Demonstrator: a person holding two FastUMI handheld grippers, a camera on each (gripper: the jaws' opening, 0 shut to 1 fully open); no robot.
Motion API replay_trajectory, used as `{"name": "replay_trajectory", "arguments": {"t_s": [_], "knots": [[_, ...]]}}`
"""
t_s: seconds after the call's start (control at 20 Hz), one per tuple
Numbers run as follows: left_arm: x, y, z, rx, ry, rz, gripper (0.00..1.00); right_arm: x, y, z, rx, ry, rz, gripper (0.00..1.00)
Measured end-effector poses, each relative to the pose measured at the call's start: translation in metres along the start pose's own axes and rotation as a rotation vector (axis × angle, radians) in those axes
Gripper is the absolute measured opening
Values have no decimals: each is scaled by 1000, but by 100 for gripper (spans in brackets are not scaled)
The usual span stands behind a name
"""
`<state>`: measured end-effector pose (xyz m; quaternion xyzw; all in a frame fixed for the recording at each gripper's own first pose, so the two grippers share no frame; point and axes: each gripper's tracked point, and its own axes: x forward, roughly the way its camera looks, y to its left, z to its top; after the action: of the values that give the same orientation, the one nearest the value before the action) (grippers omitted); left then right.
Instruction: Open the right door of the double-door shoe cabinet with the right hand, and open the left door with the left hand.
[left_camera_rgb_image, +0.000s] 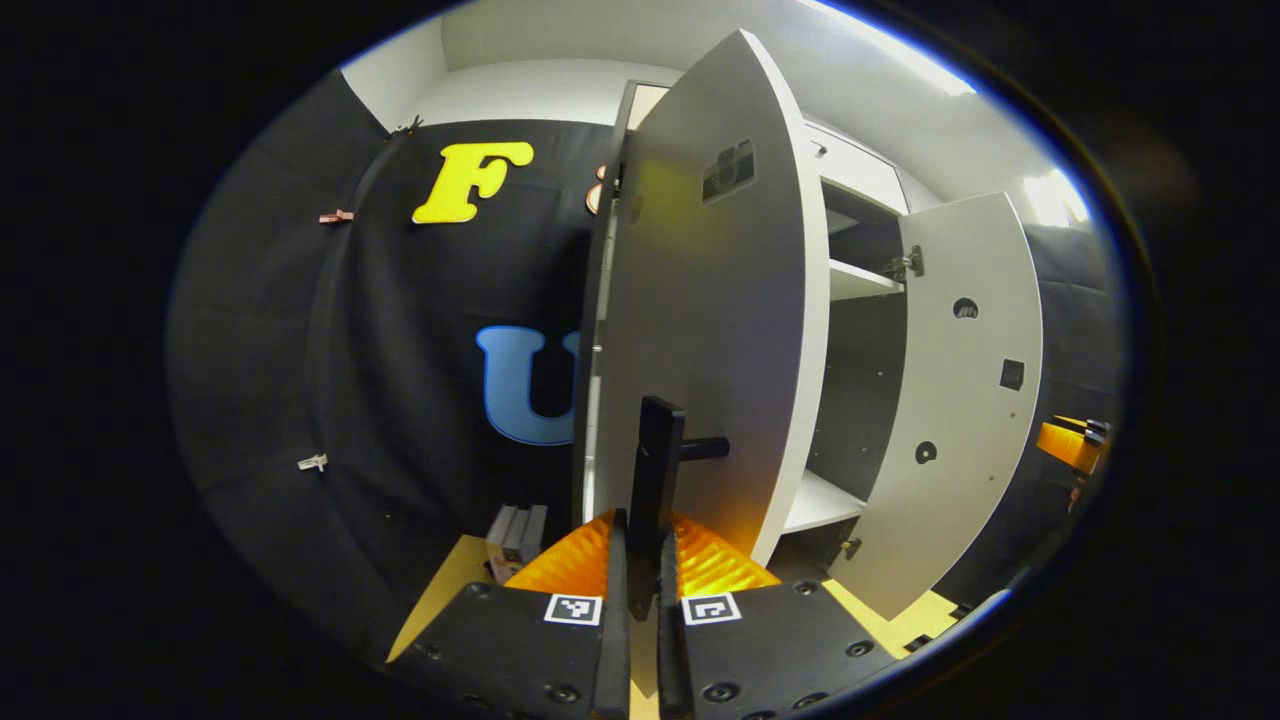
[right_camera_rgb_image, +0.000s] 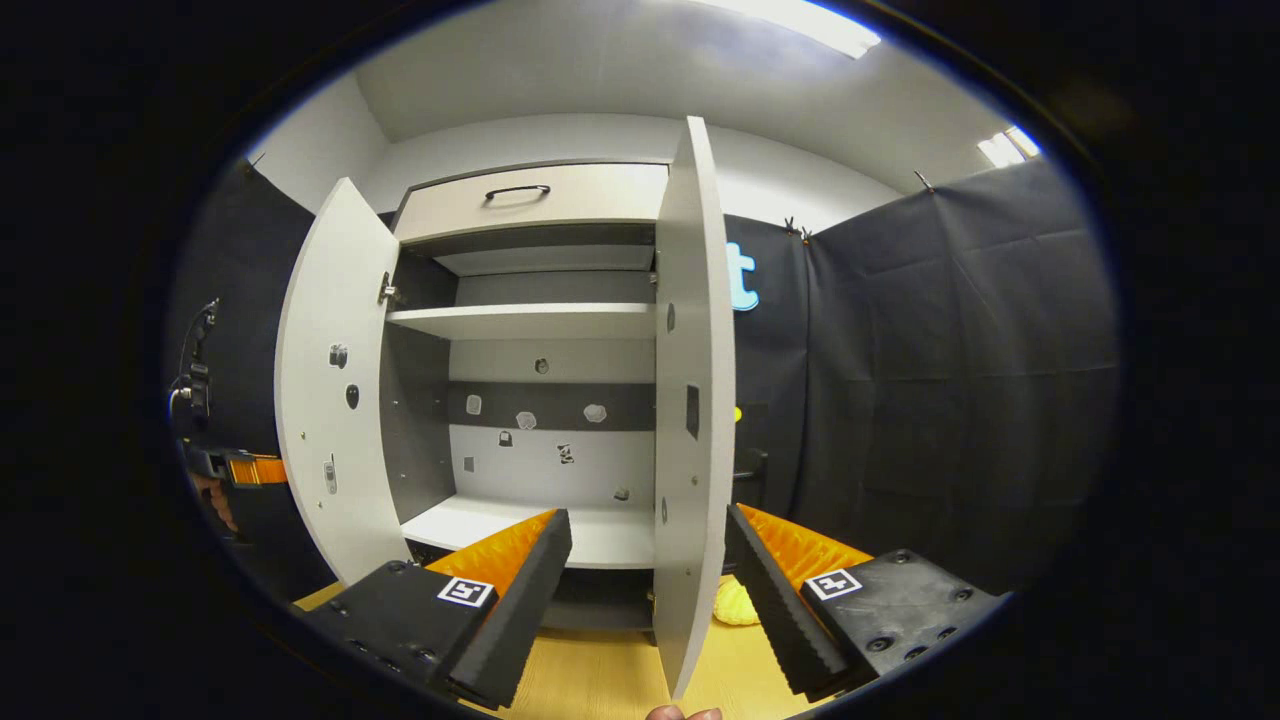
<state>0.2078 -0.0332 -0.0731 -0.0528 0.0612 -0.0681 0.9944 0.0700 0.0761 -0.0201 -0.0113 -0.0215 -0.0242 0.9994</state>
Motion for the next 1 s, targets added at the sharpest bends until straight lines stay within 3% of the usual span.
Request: {"name": "replay_trajectory", "arguments": {"t_s": [0.15, 0.25, 0.3, 0.35, 0.75, 1.0], "knots": [[-3, 45, 4, -32, -11, 112, 12, -1, 2, -1, 7, 8, 16, 97], [-9, 40, 0, -108, 7, 12, 7, -2, 4, -1, 2, 9, 24, 97], [-13, 38, 2, -134, 9, 3, 17, -3, 3, -2, -2, 9, 27, 97], [-11, 43, 1, -135, 4, 14, 15, -3, 4, -1, -4, 8, 29, 97], [-28, 46, -5, -52, 6, 108, 16, -10, 6, -7, 31, 31, 68, 97], [-57, 42, 4, -3, -27, 168, 22, -12, 9, -6, 30, 33, 94, 97]]}}
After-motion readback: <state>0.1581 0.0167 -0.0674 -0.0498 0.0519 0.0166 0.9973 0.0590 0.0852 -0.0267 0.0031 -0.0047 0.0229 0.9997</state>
